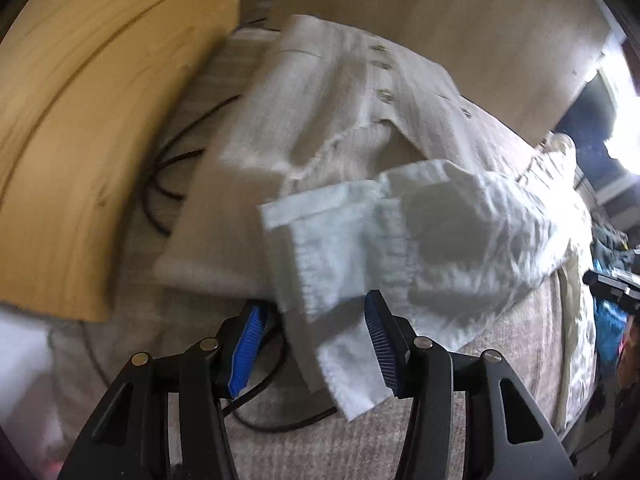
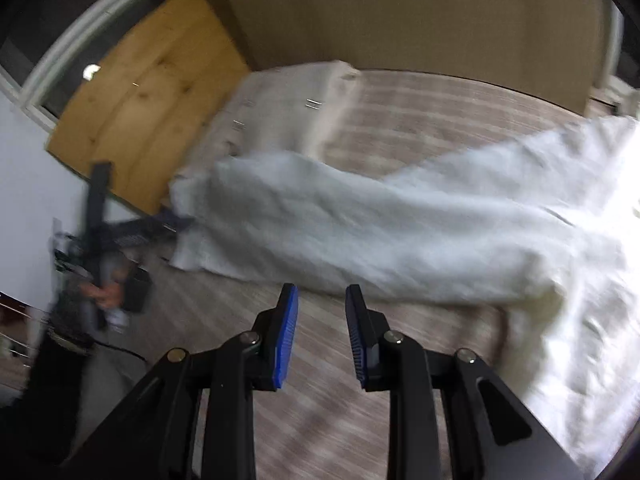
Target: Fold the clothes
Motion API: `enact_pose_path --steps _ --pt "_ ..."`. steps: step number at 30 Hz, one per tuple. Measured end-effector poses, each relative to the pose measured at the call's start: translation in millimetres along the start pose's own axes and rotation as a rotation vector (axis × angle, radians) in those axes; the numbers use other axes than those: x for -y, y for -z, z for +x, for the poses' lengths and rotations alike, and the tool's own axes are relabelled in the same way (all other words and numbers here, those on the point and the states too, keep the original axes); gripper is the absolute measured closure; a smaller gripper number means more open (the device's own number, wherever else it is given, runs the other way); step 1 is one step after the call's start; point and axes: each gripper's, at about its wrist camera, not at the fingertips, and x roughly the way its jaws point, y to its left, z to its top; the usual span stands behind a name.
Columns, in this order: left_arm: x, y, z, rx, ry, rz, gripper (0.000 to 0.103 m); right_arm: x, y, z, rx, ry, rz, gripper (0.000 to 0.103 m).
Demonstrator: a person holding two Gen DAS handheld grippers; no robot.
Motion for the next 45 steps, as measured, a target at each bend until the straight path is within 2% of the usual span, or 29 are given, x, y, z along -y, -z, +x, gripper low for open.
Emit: enact_pose_path --steps 3,6,7,9,10,13,18,22,24,27,33,35,36,39,45 --pt "1.9 2.0 1.0 0.020 0.028 0.018 0.059 -34.0 -25.3 20.5 -0.013 -0.080 -0.057 0.078" --pt "-2.9 1.1 3.2 0.025 0.070 -0.010 0.060 -72.0 -49.9 49.6 -0.020 -0.030 -0.166 0.078" --pt "-4.0 0.4 4.7 0.020 0.083 -0.016 0.057 -80.6 -55.3 59.7 -0.034 -0.015 -0.197 0.078" --pt "-3.3 -2.0 9.7 0.007 0.102 -0.009 0.056 -99.5 -67.2 83.5 -0.048 0.067 -0.265 0.078" --pt "-2.4 -3.1 11.7 0.004 0.108 -0.002 0.056 -107.1 -71.4 91.7 -0.053 0.074 -0.294 0.078" --pt "-0.3 -1.0 10.5 0.023 0.126 0.022 0.057 -134.3 -85.0 118.2 -0.094 0.005 -0.403 0.078" --pt "-6.8 3.7 6.6 0.039 0.161 0.001 0.057 -174.0 -88.1 151.6 -0.142 -0.001 -0.727 0.078" --pt "-6.4 5.1 6.1 0.047 0.174 0.007 0.057 -183.8 -84.0 167.4 -0.206 0.002 -0.853 0.078" --pt "-5.1 5.0 8.1 0.046 0.175 0.007 0.057 -189.4 -81.8 168.4 -0.233 -0.027 -0.905 0.078" --pt "-0.3 5.9 9.4 0.052 0.169 0.020 0.062 -197.8 -78.2 171.5 -0.240 -0.010 -0.977 0.078" --pt "3.6 10.6 5.0 0.084 0.176 0.027 0.066 -203.7 -78.4 175.6 -0.283 -0.035 -1.018 0.078" --pt "3.8 10.5 3.7 0.095 0.185 0.019 0.066 -201.7 -78.4 178.2 -0.302 -0.052 -1.012 0.085" --pt "3.8 10.2 3.4 0.098 0.189 0.015 0.066 -200.5 -78.4 179.6 -0.309 -0.058 -1.007 0.096" --pt "6.9 10.3 5.9 0.091 0.180 0.021 0.066 -198.3 -78.6 180.1 -0.302 -0.061 -0.993 0.100" --pt "15.5 11.9 11.8 0.062 0.187 0.040 0.065 -194.4 -91.8 165.4 -0.233 -0.108 -0.919 0.101"
